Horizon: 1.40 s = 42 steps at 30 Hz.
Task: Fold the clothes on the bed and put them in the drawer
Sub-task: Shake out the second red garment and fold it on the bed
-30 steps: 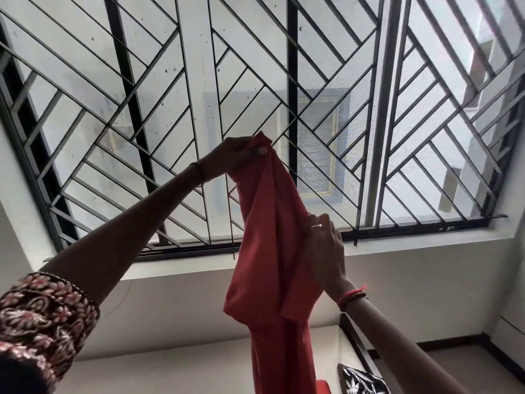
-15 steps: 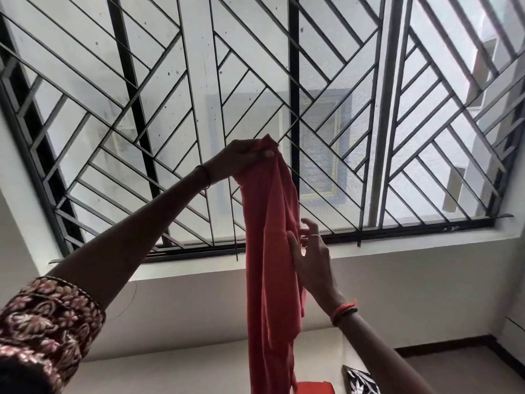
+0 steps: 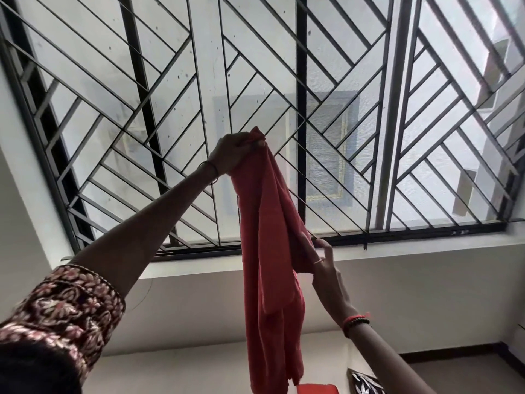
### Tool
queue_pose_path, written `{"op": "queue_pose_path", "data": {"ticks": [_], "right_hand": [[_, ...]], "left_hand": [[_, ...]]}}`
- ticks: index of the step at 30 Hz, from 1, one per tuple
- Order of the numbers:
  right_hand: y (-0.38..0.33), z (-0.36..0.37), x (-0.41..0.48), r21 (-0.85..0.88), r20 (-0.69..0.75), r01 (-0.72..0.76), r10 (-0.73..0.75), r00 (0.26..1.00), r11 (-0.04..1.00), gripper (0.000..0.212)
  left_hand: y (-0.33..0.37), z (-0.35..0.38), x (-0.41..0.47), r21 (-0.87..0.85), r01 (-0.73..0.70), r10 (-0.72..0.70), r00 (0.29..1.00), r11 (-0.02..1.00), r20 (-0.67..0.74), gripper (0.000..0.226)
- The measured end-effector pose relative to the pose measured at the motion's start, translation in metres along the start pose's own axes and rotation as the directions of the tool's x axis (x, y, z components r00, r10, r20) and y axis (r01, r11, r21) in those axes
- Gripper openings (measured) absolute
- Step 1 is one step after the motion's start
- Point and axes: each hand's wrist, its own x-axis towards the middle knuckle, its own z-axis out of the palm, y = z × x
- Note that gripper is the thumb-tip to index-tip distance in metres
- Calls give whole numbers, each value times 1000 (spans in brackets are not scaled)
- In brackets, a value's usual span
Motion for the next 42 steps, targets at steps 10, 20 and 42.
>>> {"op": "queue_pose_path", "data": {"ticks": [10,20,42], "right_hand": [[9,-1,1,-124,17,-196,200,980,973,25],[-49,45,-22,-23,236,-351,346,908,936,109],[63,-59,81,-9,135,-246,245,960,969,27]], "left_hand": [[-3,18,1,242,131,-110,989,961,-100,36],[10,41,4,299,192,-147,975,935,-165,40],[-81,-48,-62,151,186,-218,947,971,234,19]]}}
